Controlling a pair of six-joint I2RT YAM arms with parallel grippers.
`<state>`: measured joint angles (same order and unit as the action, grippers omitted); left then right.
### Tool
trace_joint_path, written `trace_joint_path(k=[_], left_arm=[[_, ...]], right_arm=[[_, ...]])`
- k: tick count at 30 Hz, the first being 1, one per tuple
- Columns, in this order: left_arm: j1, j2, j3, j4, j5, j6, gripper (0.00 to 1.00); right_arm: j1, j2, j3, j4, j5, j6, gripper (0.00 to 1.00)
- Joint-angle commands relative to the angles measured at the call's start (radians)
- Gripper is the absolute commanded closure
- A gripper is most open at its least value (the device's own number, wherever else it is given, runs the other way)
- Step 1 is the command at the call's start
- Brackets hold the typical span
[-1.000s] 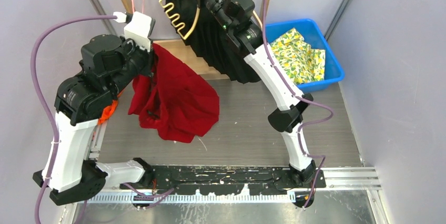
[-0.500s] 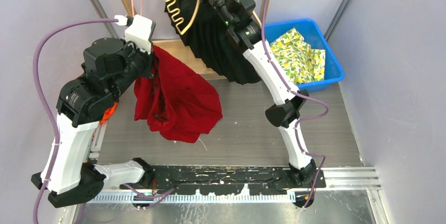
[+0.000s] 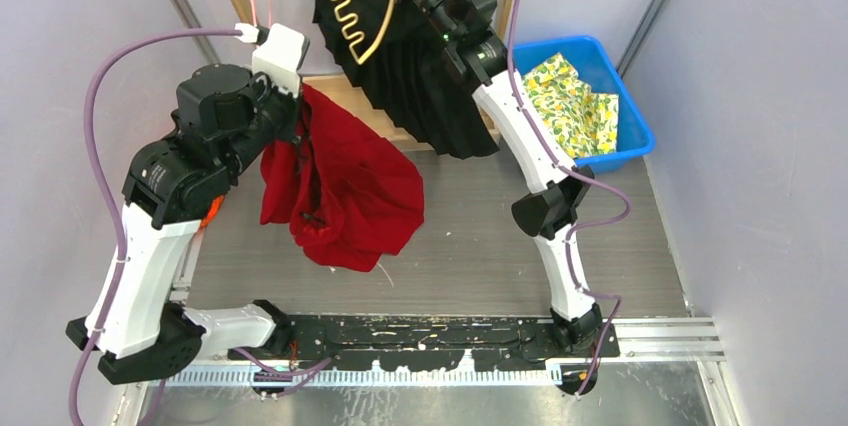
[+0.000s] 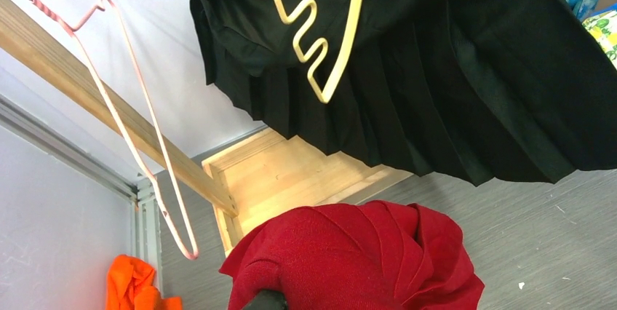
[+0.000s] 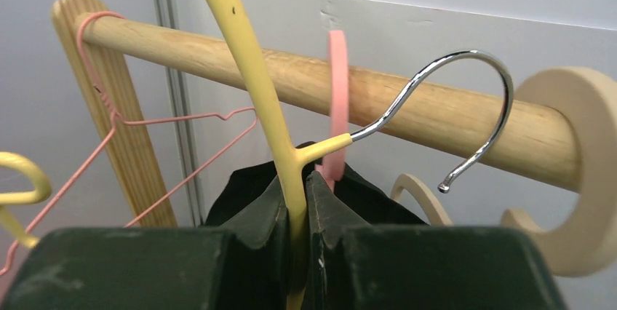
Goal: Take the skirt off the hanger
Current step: Place the hanger at the clothesline.
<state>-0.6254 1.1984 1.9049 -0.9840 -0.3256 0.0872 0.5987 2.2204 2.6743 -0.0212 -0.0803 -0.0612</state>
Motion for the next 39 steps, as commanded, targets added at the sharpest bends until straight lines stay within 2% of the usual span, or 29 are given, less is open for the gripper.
trace_joint_path(k=[1,5,11,16,19,24,26,29,36,39], left_arm=[[0.002,-0.007,0.025,0.133,-0.018,0.012,1.0],[0.001,0.003,0.014,0.146,-0.019,0.017,1.0],[0.001,0.003,0.001,0.154,-0.001,0.017,1.0],[0.001,-0.001,-0.004,0.155,0.025,0.0,1.0],[0.001,0.004,0.002,0.154,0.045,-0.012,1.0],[0.001,0.028,0.055,0.132,0.081,-0.033,1.0],[0.001,0.031,0.062,0.125,0.092,-0.04,1.0],[0.001,0.03,0.057,0.124,0.095,-0.048,1.0],[0.001,0.044,0.054,0.132,0.089,-0.041,1.0],[0.002,0.048,0.05,0.138,0.078,-0.029,1.0]], right_arm=[[-0.04,-0.126,-0.012,0.102,-0.018,0.061,0.99],[-0.043,-0.191,-0.034,0.007,-0.057,0.058,0.99],[-0.043,-0.36,-0.201,-0.038,-0.128,0.11,0.99],[-0.044,-0.436,-0.258,-0.086,-0.164,0.131,0.99],[-0.043,-0.474,-0.315,-0.095,-0.092,0.088,0.99],[-0.045,-0.514,-0.387,-0.111,0.138,-0.023,0.99],[-0.047,-0.53,-0.429,-0.063,0.219,-0.064,0.99],[-0.066,-0.55,-0.485,0.018,0.258,-0.086,0.99],[-0.12,-0.523,-0.414,0.086,0.252,-0.053,0.99],[-0.146,-0.503,-0.347,0.045,0.1,0.037,0.99]])
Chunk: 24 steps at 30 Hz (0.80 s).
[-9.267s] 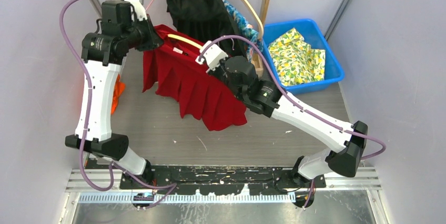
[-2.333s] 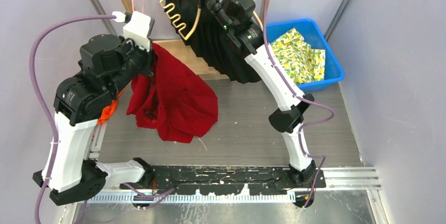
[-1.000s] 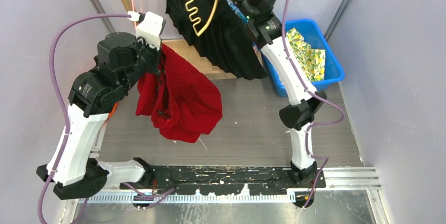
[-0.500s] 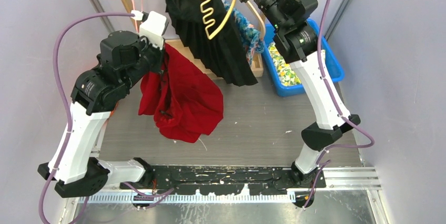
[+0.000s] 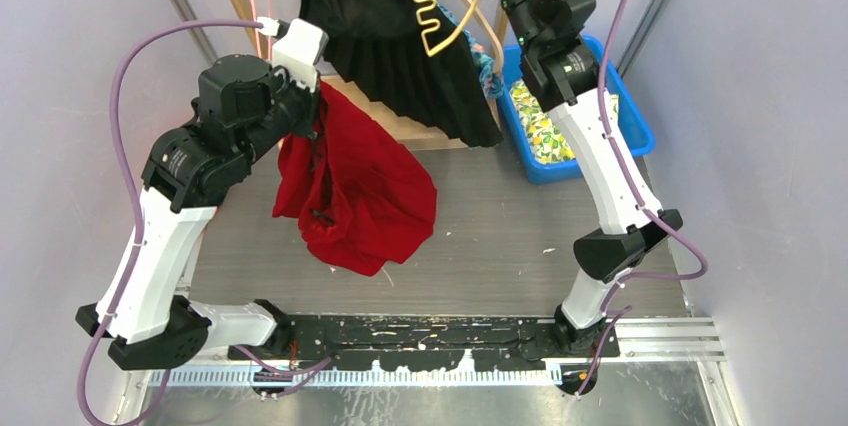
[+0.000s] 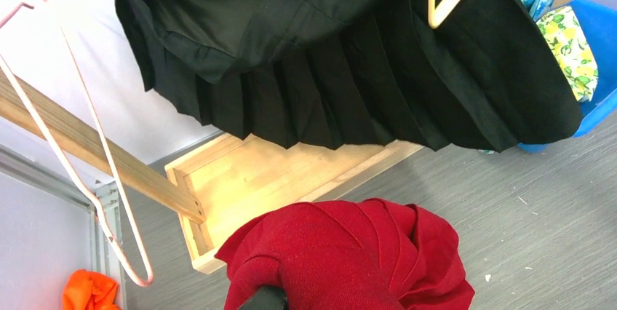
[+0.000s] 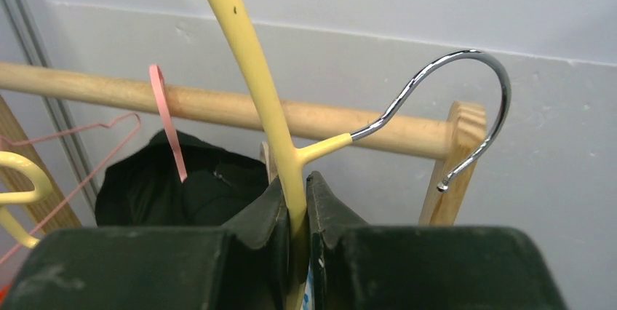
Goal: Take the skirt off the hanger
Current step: Place the hanger at the clothesline.
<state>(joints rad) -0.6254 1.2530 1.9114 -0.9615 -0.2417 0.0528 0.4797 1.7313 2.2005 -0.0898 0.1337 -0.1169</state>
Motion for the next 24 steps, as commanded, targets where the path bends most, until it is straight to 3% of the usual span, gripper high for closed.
trace_joint_path(k=[1,5,13,19,24], left_arm=[[0.001,-0.005,0.042,0.119,-0.009,0.009,1.0],[0.001,0.004,0.042,0.129,-0.015,0.018,1.0],[0.001,0.01,0.053,0.117,-0.003,0.01,1.0],[0.001,0.005,0.053,0.109,-0.004,0.007,1.0],[0.002,0.004,0.053,0.102,-0.007,0.01,1.0]], right_arm=[[-0.031,0.003,0.162,0.088,-0.17,0.12,0.99],[-0.032,0.094,0.296,0.018,-0.355,0.256,0.99],[-0.029,0.261,0.377,0.101,-0.51,0.546,0.99],[-0.023,0.389,0.499,0.17,-0.616,0.669,0.99],[-0.017,0.395,0.503,0.162,-0.632,0.656,0.99]])
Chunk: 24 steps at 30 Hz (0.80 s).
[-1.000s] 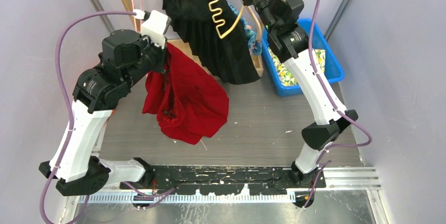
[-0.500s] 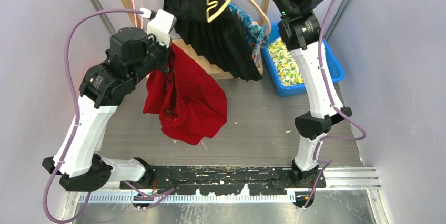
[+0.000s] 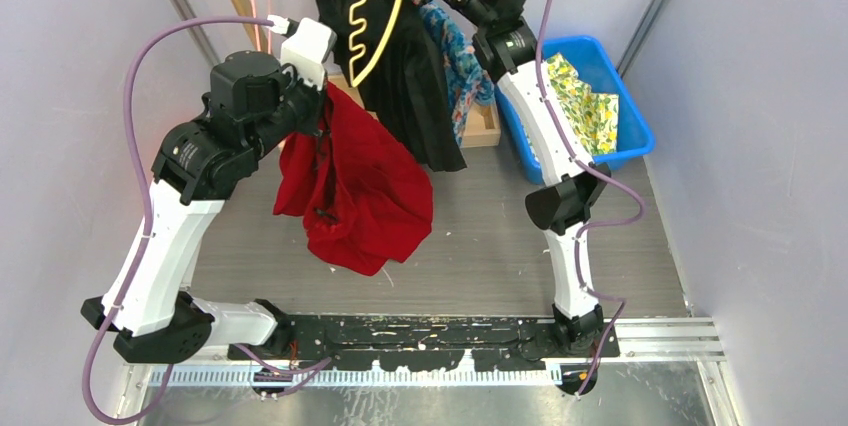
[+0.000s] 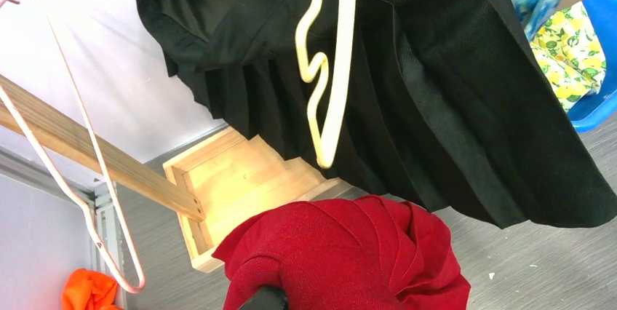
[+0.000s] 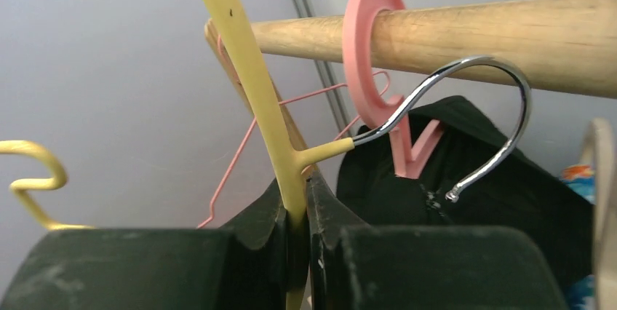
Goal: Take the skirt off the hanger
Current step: Place the hanger at the clothesline.
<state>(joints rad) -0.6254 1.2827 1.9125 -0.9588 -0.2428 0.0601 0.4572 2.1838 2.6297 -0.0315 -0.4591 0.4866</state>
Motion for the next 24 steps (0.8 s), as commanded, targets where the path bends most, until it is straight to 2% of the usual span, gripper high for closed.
trace_joint_path(k=[1,10,17,24], left_arm=[[0.001,-0.025,0.052,0.1,-0.006,0.003,1.0],[0.001,-0.021,0.04,0.104,0.001,0.0,1.0],[0.0,-0.021,0.053,0.088,-0.008,-0.008,1.0],[0.001,0.013,0.067,0.068,-0.03,-0.01,1.0]], right_arm=[[0.005,-0.061,0.07,0.102,-0.046,0.048,0.99],[0.014,-0.085,0.057,0.103,-0.065,-0.001,0.99],[0.014,-0.01,0.14,0.171,0.013,-0.026,0.99],[0.014,0.032,0.149,0.217,0.036,-0.036,0.99]])
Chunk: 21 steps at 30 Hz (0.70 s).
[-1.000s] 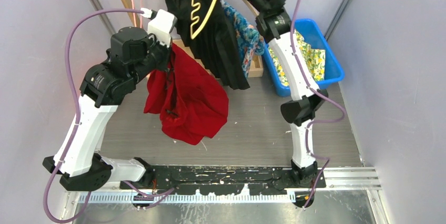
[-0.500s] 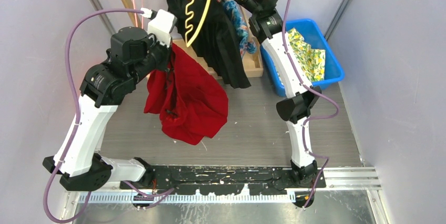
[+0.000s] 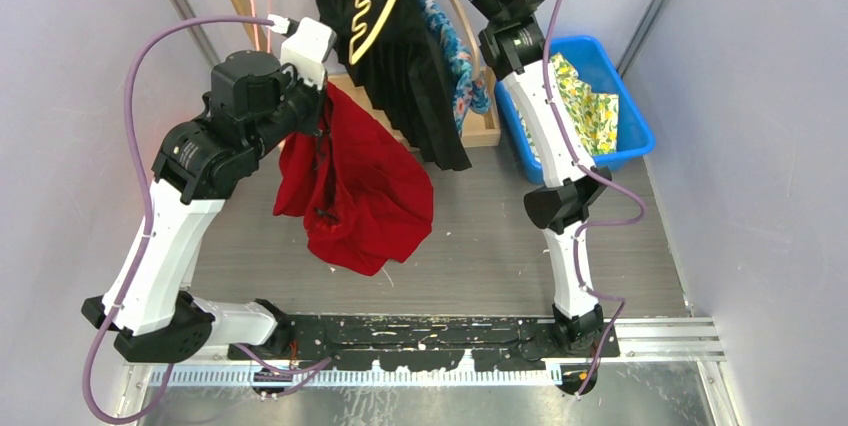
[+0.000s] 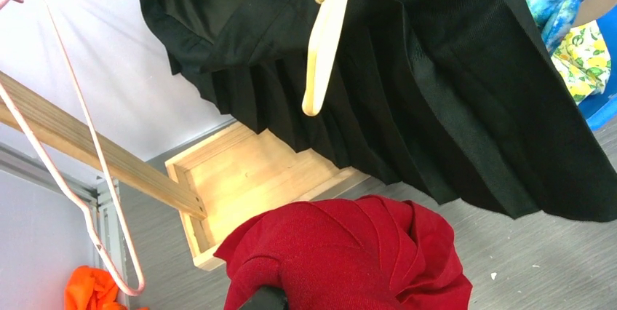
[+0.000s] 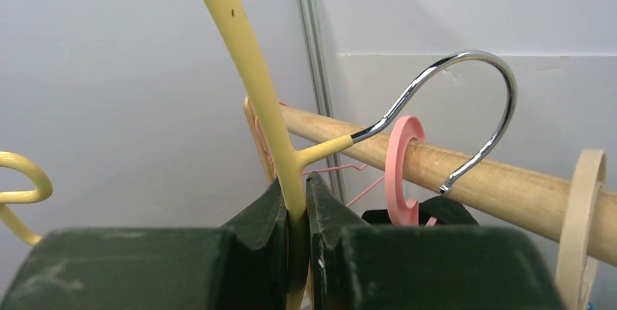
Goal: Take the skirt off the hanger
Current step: Place the hanger at the clothesline.
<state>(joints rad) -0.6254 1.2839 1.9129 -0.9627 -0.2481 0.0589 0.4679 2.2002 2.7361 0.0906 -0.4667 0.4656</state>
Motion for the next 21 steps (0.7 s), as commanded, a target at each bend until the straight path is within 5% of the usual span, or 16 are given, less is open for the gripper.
trace_joint_path(k=[1,21], left_arm=[[0.001,0.02,0.078,0.067,-0.025,-0.011,1.0],[0.0,0.099,0.122,0.039,-0.049,0.011,1.0]], right_arm=[[0.003,0.026,0.045,0.096,0.046,-0.018,0.99],[-0.031,0.125,0.093,0.17,0.1,-0.008,0.99]])
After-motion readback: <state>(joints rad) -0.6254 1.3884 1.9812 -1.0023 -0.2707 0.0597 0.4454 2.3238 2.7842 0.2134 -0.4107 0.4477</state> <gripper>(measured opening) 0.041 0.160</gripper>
